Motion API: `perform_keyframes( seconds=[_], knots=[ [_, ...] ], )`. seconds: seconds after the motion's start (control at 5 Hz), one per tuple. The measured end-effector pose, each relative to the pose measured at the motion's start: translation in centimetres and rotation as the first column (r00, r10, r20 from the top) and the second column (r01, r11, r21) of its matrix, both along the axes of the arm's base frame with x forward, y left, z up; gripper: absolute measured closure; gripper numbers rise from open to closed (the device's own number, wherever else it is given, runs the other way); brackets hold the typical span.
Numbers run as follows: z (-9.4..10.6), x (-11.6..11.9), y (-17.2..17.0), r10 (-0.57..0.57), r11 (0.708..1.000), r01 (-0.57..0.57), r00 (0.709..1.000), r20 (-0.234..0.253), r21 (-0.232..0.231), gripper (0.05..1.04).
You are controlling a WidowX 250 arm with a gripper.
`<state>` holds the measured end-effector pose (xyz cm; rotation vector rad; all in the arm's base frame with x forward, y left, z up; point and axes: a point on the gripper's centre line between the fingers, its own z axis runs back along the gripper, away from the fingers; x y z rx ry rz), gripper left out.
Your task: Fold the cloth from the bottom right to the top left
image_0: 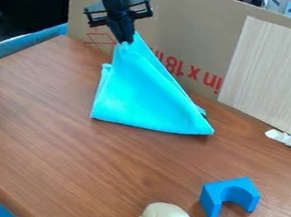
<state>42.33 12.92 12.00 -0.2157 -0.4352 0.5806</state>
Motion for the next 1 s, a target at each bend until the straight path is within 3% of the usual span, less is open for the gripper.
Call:
perform_keyframes(
  seconds=[0.2,0.4,0.8,1.0],
  knots=[
    [-0.8,0.3,1.4,0.06,0.998,-0.06,0.998,-0.025,-0.014,1.001],
    [-0.6,0.7,2.0,0.093,0.995,-0.093,0.995,-0.027,-0.024,0.846],
    [-0.4,0.5,2.2,0.066,0.997,-0.067,0.997,-0.027,-0.036,0.285],
    [0.7,1.1,2.3,0.061,0.998,-0.061,0.998,0.006,-0.034,0.083]
  ],
)
